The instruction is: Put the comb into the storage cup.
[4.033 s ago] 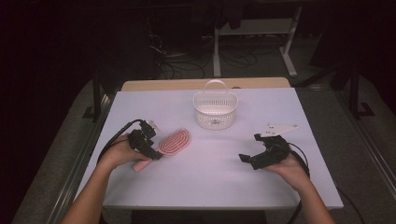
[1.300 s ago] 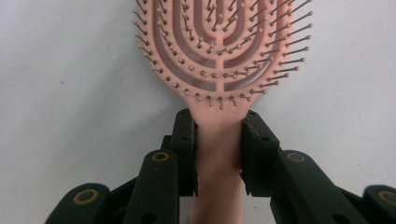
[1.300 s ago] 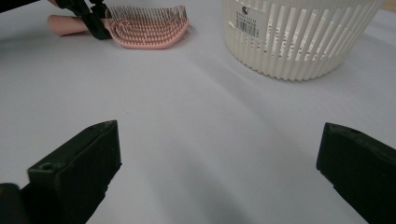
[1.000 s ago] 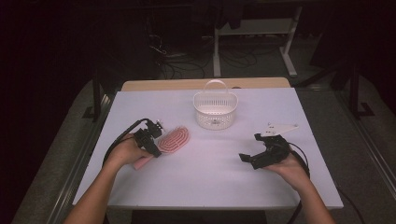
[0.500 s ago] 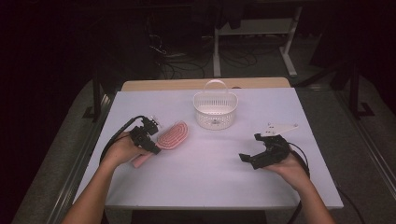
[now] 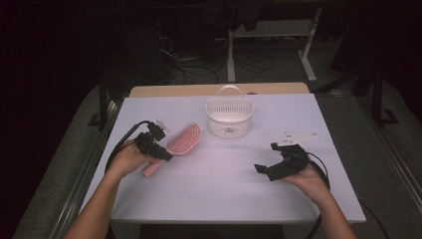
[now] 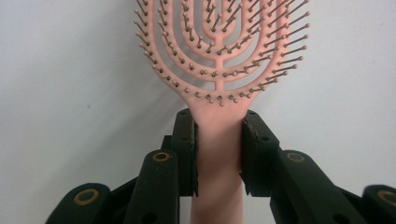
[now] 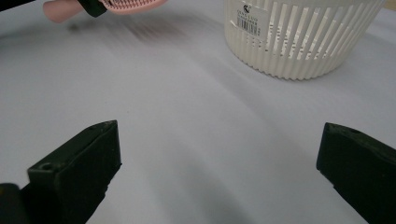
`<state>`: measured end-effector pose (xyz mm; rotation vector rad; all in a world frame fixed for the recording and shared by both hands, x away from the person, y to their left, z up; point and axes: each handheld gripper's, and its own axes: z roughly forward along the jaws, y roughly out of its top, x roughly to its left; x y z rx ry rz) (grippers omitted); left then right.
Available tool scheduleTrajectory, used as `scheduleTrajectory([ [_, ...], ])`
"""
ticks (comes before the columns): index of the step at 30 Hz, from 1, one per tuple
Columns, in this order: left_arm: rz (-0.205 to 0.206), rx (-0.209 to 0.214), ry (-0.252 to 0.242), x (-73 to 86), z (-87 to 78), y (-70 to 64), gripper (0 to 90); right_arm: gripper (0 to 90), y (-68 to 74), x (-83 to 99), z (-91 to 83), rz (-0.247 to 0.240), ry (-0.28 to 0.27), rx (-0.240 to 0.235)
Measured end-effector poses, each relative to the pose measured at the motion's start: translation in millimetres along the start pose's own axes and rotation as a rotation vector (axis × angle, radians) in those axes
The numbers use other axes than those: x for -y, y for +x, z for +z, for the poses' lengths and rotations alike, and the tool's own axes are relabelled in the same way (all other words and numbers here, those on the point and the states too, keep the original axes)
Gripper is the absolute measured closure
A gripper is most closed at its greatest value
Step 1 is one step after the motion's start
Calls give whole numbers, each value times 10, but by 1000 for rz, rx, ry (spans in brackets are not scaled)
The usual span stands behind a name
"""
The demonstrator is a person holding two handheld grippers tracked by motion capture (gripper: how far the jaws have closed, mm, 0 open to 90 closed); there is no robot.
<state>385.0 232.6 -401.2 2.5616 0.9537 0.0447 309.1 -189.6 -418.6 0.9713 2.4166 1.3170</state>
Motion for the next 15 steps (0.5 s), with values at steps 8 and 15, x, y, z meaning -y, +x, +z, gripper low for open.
scheduleTrajectory([
  [8,5,47,-89,6,-81,2,705,0,-1,2,-5,2,-2,1],
  [15,5,67,-158,22,-131,14,706,0,-1,1,-4,1,-2,2],
])
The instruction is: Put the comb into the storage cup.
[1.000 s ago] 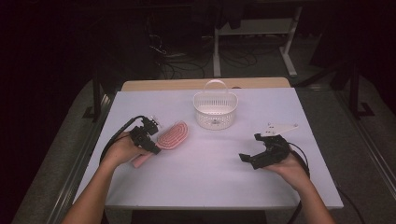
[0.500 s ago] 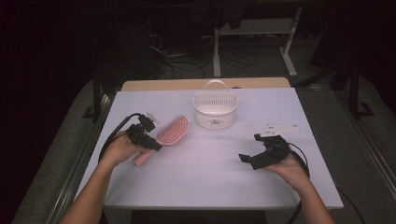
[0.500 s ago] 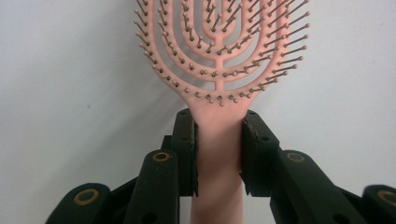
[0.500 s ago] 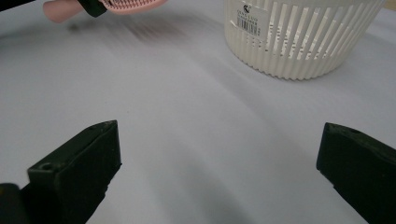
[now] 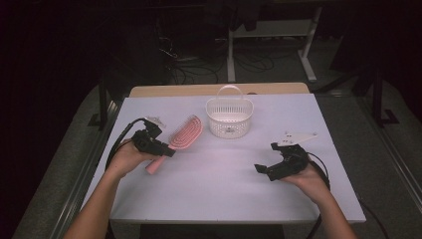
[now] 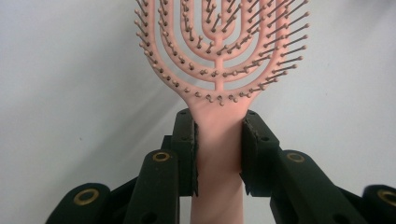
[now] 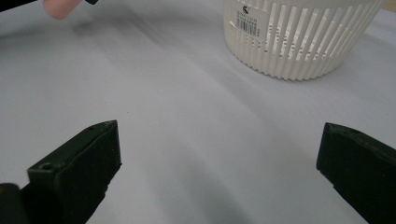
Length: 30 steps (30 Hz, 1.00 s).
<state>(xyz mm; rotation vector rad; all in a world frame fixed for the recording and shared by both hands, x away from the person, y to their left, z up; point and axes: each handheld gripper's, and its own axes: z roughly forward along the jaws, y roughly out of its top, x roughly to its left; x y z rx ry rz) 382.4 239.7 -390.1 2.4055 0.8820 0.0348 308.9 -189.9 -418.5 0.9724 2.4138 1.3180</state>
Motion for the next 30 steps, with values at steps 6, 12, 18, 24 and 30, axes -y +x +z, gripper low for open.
scheduleTrajectory([
  [6,10,8,-64,1,-46,3,705,0,-2,0,-3,0,-4,-1],
  [12,15,9,-114,0,-68,-3,706,0,-7,1,-5,1,-6,1],
  [18,21,10,-175,-1,-104,-12,706,0,-9,2,-5,0,-8,2],
  [24,23,15,-224,12,-112,0,706,0,-10,2,-6,0,-10,3],
  [30,38,24,-274,11,-102,4,706,0,-15,4,-9,-1,-13,6],
])
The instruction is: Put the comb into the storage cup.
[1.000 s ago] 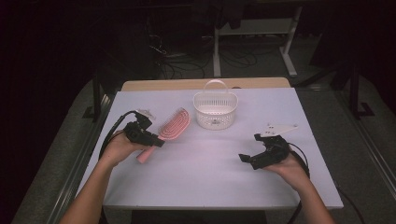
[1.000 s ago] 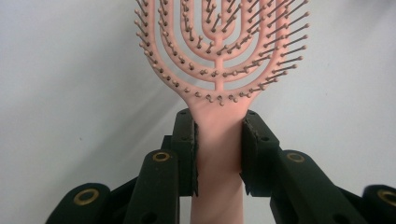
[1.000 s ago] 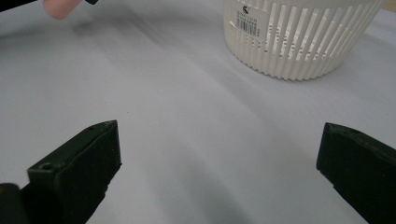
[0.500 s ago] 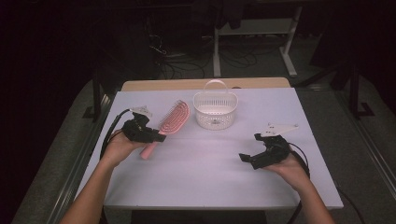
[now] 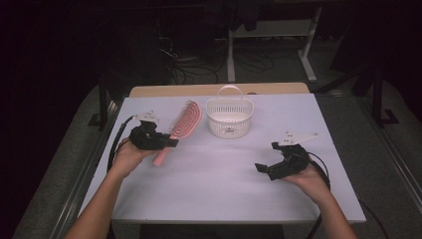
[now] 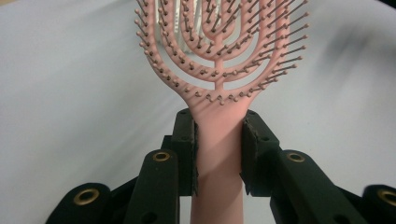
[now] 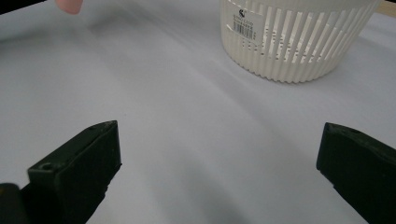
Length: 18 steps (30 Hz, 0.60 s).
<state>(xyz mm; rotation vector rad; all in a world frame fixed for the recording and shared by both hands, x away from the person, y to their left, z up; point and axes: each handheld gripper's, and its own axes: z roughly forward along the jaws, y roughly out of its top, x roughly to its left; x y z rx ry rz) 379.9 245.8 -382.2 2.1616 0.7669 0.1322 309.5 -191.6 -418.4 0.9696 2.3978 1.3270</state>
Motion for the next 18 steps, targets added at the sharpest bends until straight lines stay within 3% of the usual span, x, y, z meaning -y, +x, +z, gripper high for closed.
scheduleTrajectory([
  [7,24,15,-82,-26,11,-20,706,0,4,2,-3,2,-2,1],
  [18,71,38,-170,-144,63,-54,705,0,3,0,12,-1,-5,-3],
])
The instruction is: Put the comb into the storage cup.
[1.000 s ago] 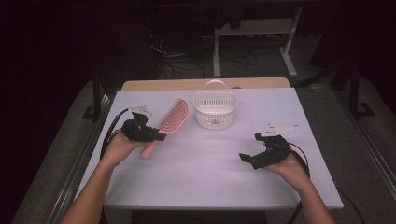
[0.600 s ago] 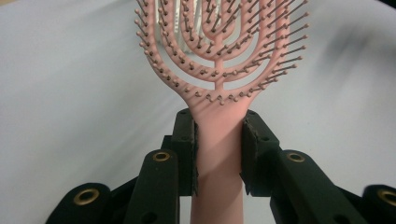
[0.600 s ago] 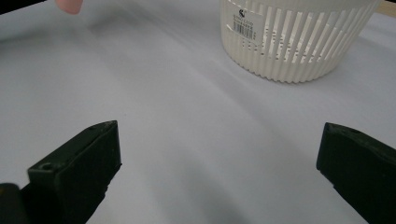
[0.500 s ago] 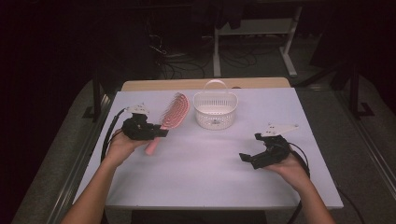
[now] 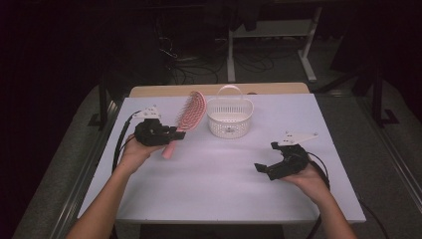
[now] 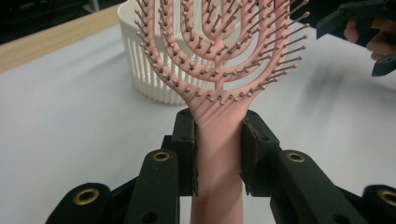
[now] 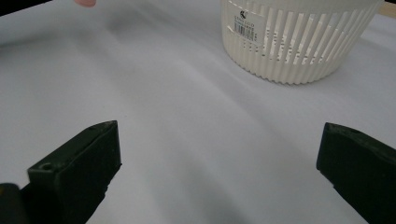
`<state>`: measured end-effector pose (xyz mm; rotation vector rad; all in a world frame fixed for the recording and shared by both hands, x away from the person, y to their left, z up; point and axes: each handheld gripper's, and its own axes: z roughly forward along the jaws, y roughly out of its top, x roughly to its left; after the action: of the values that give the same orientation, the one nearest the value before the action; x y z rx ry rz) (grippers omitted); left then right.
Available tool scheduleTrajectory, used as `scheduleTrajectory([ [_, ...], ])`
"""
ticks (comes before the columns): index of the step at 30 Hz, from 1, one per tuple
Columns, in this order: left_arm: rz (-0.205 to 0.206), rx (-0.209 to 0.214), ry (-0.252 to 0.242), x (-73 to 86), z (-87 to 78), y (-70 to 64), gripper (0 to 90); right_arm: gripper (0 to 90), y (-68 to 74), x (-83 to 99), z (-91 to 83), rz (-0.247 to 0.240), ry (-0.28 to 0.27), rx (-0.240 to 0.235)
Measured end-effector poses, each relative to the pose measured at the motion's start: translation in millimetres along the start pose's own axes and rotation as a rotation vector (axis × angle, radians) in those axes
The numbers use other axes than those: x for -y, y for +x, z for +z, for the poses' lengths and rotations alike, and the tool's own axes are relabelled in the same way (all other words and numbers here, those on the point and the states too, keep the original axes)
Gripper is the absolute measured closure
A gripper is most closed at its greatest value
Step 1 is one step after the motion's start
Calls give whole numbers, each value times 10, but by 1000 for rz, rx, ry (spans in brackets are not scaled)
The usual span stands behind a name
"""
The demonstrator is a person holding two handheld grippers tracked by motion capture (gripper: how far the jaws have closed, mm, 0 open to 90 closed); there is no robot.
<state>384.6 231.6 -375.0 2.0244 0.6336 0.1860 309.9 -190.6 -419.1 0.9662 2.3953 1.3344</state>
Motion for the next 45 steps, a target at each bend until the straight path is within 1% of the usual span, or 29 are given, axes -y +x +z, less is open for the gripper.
scheduleTrajectory([
  [6,18,18,-27,-106,80,2,705,0,-1,-3,8,0,1,-2],
  [13,45,33,-57,-279,150,-6,705,0,-6,-3,4,1,-2,-2],
  [20,53,46,-87,-440,221,16,705,0,-13,-3,-6,6,-9,-3],
  [26,65,53,-102,-568,275,28,705,0,-15,-4,-7,7,-10,-5],
  [30,84,55,-111,-687,318,22,705,0,-13,-6,-1,8,-11,-7],
  [38,116,75,-133,-944,418,14,705,0,-14,-6,-13,11,-16,-7],
  [42,136,72,-136,-1050,483,24,705,0,-16,-5,-14,13,-17,-6],
  [43,134,73,-140,-1076,503,24,705,0,-16,-5,-15,13,-18,-6],
  [45,144,75,-143,-1128,538,30,705,0,-18,-6,-18,15,-22,-7],
])
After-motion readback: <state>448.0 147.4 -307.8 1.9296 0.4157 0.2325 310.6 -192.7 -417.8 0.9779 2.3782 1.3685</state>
